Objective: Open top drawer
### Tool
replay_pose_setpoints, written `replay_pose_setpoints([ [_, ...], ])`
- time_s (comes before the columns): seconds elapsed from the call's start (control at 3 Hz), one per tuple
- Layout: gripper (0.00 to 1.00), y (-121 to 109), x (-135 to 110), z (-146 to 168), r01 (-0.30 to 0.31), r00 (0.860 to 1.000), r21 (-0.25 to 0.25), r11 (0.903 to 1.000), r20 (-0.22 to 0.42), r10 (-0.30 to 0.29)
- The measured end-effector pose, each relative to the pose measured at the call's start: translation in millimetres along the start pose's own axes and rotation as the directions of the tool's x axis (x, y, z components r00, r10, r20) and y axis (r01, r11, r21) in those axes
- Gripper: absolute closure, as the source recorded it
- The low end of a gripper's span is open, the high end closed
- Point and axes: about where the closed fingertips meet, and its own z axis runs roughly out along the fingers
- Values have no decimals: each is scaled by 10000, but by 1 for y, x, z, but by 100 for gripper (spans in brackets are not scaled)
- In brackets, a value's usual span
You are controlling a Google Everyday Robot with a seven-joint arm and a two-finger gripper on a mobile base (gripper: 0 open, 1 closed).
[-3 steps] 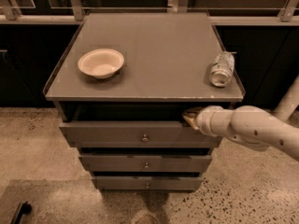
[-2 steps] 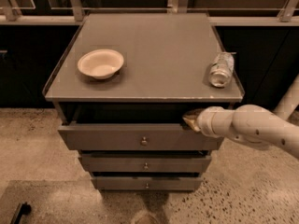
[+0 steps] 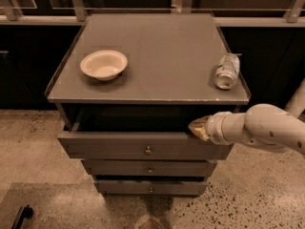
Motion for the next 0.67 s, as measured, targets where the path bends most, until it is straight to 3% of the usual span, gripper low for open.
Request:
replay_pose_setpoints([
  [0.33, 100, 19, 9, -13, -276, 9988, -733, 9969, -428, 245],
  [0.67, 100, -11, -3, -7, -123, 9999, -478, 9988, -112, 118],
])
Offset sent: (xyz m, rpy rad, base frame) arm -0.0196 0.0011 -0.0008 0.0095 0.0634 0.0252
